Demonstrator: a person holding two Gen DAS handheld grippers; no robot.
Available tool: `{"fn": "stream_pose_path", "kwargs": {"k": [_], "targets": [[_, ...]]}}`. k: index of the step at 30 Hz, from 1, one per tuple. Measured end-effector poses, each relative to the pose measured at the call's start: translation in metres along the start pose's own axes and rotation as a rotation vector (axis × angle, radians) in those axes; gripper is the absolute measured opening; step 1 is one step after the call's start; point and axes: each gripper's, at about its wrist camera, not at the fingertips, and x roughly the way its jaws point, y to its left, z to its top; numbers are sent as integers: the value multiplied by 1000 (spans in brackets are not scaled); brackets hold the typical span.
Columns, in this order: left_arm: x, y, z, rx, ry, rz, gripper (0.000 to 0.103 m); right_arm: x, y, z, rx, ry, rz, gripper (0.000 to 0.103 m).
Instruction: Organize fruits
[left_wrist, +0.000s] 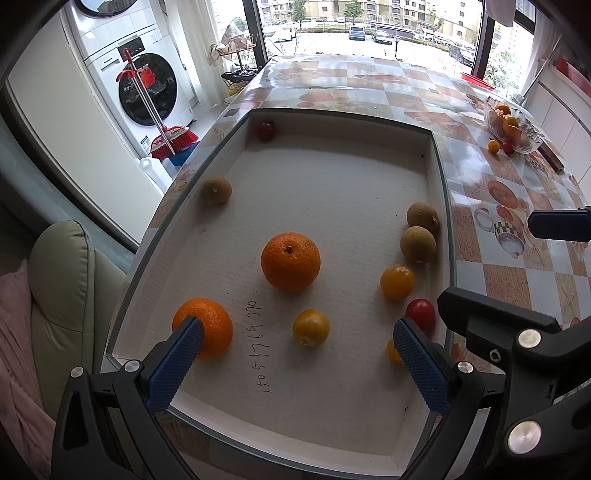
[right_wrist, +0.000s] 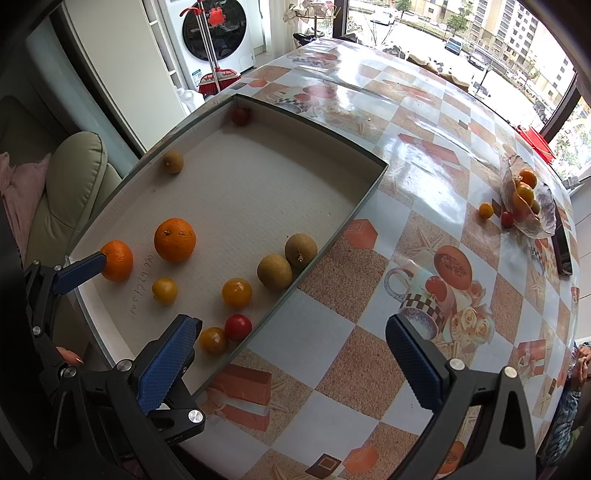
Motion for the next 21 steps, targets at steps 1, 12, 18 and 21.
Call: {"fn": "stream_pose_path", "kwargs": {"k": [1,12,18,21], "targets": [[0,0,0,0,0,1,103,0,0,0,0,0,0,103],[-3,2,-2,1,1,11,103,-3,2,-1,-2,-3,2,103],[-4,1,-4,-1,4,19,103,-5,4,-2,-1,-6,4,103],[-3,3,-4,-7,7,20,103,-6,5,-2,1,-7,6,103]]}}
